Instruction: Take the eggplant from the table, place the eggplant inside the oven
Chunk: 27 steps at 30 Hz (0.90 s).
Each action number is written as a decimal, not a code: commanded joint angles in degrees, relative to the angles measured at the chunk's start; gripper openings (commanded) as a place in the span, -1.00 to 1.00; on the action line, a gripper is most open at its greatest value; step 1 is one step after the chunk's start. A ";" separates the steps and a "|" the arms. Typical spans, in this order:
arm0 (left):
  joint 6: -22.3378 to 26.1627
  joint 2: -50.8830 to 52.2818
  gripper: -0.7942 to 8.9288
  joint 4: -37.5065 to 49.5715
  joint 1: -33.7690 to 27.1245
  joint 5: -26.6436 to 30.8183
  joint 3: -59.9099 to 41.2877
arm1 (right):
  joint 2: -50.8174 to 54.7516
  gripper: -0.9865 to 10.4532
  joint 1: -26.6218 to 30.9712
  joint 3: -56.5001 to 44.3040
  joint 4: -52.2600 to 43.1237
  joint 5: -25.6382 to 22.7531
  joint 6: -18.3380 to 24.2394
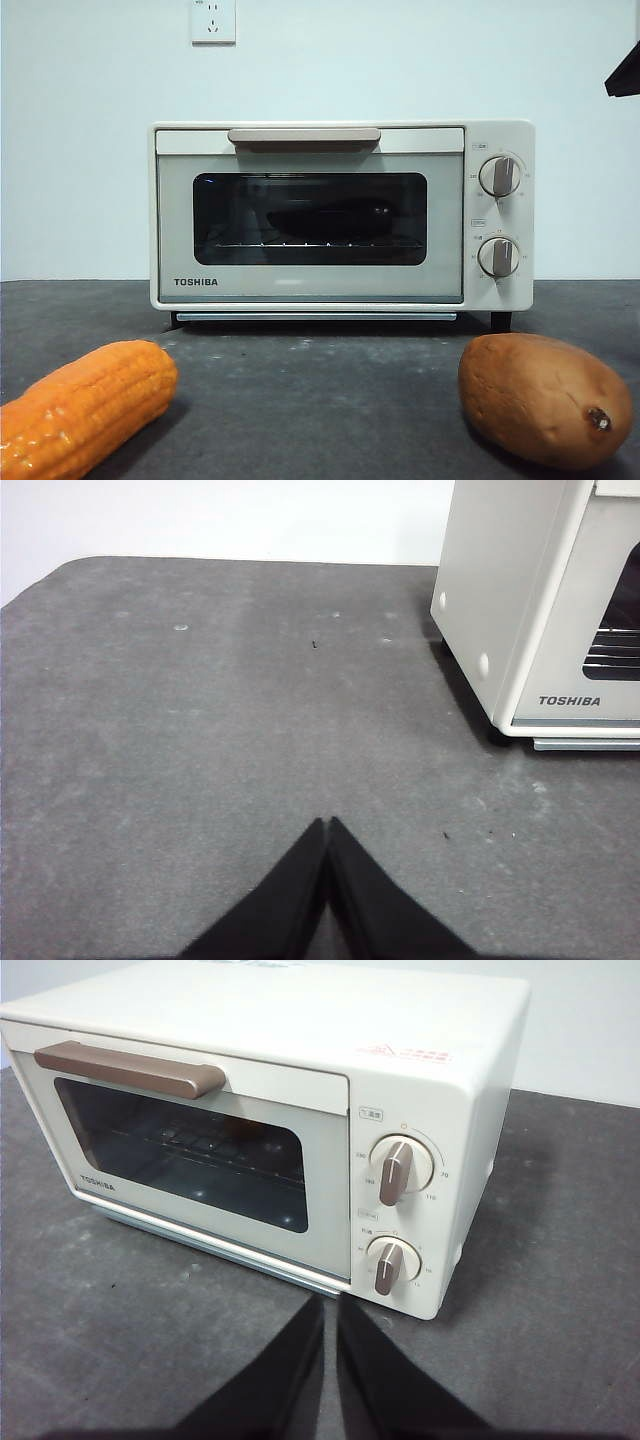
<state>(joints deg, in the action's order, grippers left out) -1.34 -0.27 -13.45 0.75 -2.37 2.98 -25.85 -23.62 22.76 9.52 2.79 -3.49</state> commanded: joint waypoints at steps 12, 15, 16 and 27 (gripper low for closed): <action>0.63 0.09 -0.83 -0.24 -0.11 0.02 -1.01 | 6.93 -0.82 1.92 -0.17 1.44 -5.18 7.63; 0.66 0.09 -0.83 -0.24 -0.11 0.02 -1.01 | 12.17 -0.82 5.92 -0.85 1.18 -5.81 8.85; 0.66 0.09 -0.83 -0.24 -0.11 0.02 -1.01 | 13.88 -0.82 7.85 -1.14 1.16 -5.77 8.83; 0.66 0.09 -0.83 -0.24 -0.11 0.00 -0.98 | 23.21 -0.82 24.11 -9.68 -0.52 -2.10 8.35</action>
<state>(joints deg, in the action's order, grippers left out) -1.34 -0.27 -13.45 0.75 -2.33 2.98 -2.81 0.21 13.65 9.39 0.32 4.64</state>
